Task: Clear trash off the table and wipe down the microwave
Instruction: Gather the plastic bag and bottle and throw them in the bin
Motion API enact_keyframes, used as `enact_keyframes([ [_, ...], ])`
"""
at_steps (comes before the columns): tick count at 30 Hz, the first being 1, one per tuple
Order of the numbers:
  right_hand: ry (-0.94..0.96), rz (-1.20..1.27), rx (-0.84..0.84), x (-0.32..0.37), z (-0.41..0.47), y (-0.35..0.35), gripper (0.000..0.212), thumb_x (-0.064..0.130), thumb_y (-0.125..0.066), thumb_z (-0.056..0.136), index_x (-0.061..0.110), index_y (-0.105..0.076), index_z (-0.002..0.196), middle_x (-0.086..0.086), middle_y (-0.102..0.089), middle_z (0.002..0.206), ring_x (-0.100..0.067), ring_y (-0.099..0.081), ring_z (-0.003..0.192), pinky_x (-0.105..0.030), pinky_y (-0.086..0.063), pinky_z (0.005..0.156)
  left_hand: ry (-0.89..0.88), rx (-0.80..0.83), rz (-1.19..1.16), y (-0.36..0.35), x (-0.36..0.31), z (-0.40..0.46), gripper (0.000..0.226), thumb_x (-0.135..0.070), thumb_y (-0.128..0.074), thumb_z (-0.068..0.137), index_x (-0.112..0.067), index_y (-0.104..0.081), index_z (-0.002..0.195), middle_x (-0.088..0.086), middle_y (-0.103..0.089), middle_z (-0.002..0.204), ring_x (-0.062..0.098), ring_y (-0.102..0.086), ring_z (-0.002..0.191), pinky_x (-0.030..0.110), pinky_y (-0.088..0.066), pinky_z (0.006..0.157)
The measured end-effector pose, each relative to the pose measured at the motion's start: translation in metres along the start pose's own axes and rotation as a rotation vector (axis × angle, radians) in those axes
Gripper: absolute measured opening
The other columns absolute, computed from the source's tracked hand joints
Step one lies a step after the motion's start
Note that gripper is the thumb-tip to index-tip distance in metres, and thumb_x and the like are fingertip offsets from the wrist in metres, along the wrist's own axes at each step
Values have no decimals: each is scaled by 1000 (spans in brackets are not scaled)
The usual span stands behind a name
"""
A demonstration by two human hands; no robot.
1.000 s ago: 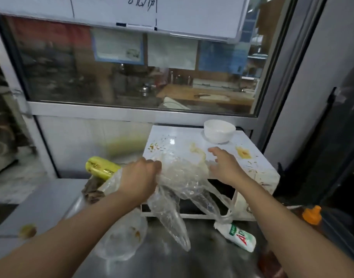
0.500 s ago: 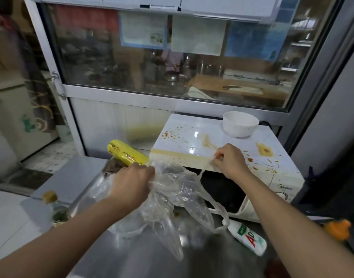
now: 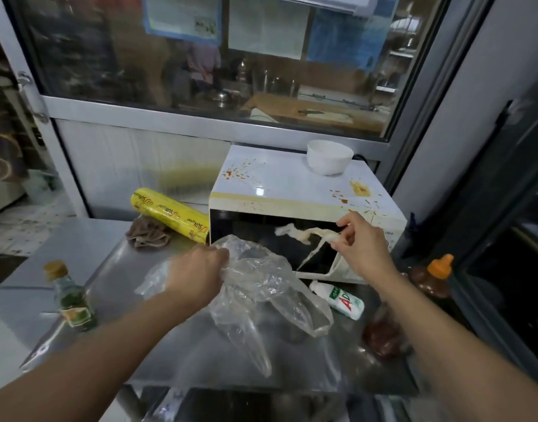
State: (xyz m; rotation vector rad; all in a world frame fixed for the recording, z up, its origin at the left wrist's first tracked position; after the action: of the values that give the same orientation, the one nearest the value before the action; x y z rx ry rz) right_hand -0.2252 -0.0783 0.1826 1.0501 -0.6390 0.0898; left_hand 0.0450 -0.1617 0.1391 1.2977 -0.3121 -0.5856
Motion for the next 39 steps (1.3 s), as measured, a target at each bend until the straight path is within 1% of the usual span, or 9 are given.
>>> enact_keyframes([
  [3,-31,-79,45,-23,-16,-6,22,11,-71,79,12,-67,101,4,-64,76,-11,-55,68,-25,-44,68,-13,42,-4,-18,-7,-7,16,-15,-52,81,-22,-57,94,2,-60,95,26,-61,85,29,-38,59],
  [8,-61,-147,114,-66,-33,-31,4,6,-63,79,7,-66,76,-7,-67,78,-23,-59,74,-34,-47,67,-24,71,2,-48,-19,-12,13,-20,-50,87,-24,-57,97,1,-59,94,23,-59,83,27,-34,59],
  [14,-222,-205,152,-126,-38,-69,30,9,-63,80,21,-43,59,-5,-55,72,-29,-58,76,-32,-43,65,-26,97,21,-84,-37,-11,11,-16,-49,85,-21,-58,90,3,-61,89,25,-60,79,29,-35,60],
  [16,-283,-199,172,-143,-40,-83,21,8,-62,82,18,-51,67,-10,-57,82,-30,-58,85,-32,-42,69,-14,115,8,-96,-41,-12,14,-15,-49,83,-22,-59,90,1,-62,90,24,-60,82,30,-40,62],
  [18,-313,-247,201,-156,-40,-95,7,10,-61,84,8,-61,91,-15,-59,102,-30,-56,98,-31,-42,77,-15,142,19,-107,-45,-12,16,-16,-49,83,-24,-58,93,-1,-63,92,22,-59,89,31,-42,68],
  [24,-339,-191,453,-176,-33,-124,69,9,-59,82,10,-25,142,-19,-39,140,-35,-43,125,-40,-40,100,20,198,57,-126,-53,-15,16,-18,-49,82,-24,-57,95,-4,-63,96,19,-56,98,29,-41,72],
  [27,-304,-212,524,-183,-32,-132,87,14,-67,77,14,-16,147,-17,-31,144,-34,-37,129,-42,-36,105,20,207,56,-130,-56,-16,15,-19,-49,83,-26,-56,93,-6,-63,96,18,-55,99,28,-38,71],
  [31,-286,-236,540,-194,-28,-137,98,22,-78,68,15,-20,147,-16,-33,142,-33,-37,129,-43,-34,107,22,198,48,-133,-60,-16,15,-17,-50,81,-27,-56,92,-7,-62,94,17,-56,95,27,-39,69],
  [39,-260,-238,504,-198,-30,-150,76,23,-75,73,15,-35,138,-15,-42,132,-31,-43,119,-44,-38,102,24,161,-19,-143,-68,-18,18,-11,-51,81,-24,-60,91,-3,-63,89,21,-57,88,30,-40,66],
])
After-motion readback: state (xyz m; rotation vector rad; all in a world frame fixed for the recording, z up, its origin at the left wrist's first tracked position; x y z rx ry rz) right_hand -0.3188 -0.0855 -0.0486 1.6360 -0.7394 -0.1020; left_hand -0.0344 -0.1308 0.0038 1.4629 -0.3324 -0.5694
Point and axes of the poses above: each hand's wrist, its own z-axis towards the middle knuckle, its own y-axis out of the back of the hand, x = y × z, the point moved 4 cm from there along z, towards the middle knuckle
